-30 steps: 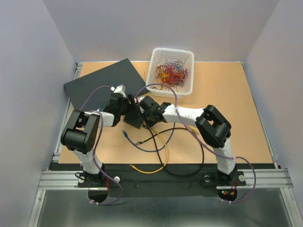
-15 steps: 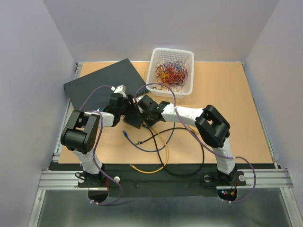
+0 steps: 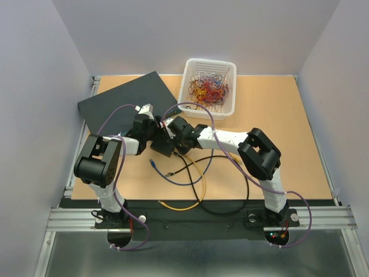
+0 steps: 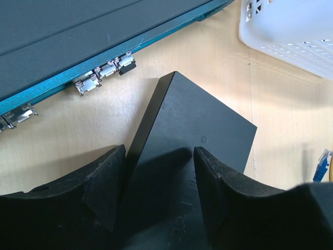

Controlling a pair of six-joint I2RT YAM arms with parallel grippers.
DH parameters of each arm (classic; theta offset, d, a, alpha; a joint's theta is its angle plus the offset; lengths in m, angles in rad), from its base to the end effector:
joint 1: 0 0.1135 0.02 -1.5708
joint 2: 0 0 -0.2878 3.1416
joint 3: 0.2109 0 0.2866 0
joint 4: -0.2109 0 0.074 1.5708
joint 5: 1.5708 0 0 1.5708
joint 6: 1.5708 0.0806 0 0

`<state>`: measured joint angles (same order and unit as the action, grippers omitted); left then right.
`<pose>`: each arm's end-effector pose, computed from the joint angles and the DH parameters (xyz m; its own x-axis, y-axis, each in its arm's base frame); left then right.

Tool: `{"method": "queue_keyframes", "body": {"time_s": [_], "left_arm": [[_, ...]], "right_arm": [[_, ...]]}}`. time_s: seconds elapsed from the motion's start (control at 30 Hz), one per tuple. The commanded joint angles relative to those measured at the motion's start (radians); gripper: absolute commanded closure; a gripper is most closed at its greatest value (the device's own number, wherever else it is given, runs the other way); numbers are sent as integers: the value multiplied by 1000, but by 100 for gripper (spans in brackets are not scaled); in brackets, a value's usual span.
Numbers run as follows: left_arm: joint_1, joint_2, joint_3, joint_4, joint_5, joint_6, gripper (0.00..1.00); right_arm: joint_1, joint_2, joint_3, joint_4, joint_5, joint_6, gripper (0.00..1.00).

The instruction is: Insert the plug into the switch port

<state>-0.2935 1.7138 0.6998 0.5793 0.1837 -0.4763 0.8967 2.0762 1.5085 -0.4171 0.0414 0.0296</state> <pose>0.3777 -0.1295 0.1276 -0.5614 -0.3012 -0.7708 0.2089 0.8496 -0.4842 0.3230 0.3990 0.1365 -0.5425 -0.6316 -0.5538 -0.7506 0.6605 -0.0181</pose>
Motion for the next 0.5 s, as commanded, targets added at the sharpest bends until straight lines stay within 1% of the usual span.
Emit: {"method": "queue_keyframes", "body": {"time_s": [0.0, 0.2, 0.33, 0.37, 0.47], "left_arm": [[-33, 0, -20, -15, 85, -13, 36], [-77, 1, -28, -13, 88, -31, 36], [-124, 0, -69, 17, 88, -62, 36], [-134, 1, -78, 27, 88, -68, 36], [-173, 0, -117, 53, 77, -91, 36]], "right_arm": [[4, -79, -31, 241, -35, -56, 100], [2, -129, -119, 339, -35, -79, 100], [4, -172, -166, 409, -35, -91, 100], [4, -180, -181, 440, -63, -91, 99], [4, -200, -197, 455, -71, -89, 99]]}}
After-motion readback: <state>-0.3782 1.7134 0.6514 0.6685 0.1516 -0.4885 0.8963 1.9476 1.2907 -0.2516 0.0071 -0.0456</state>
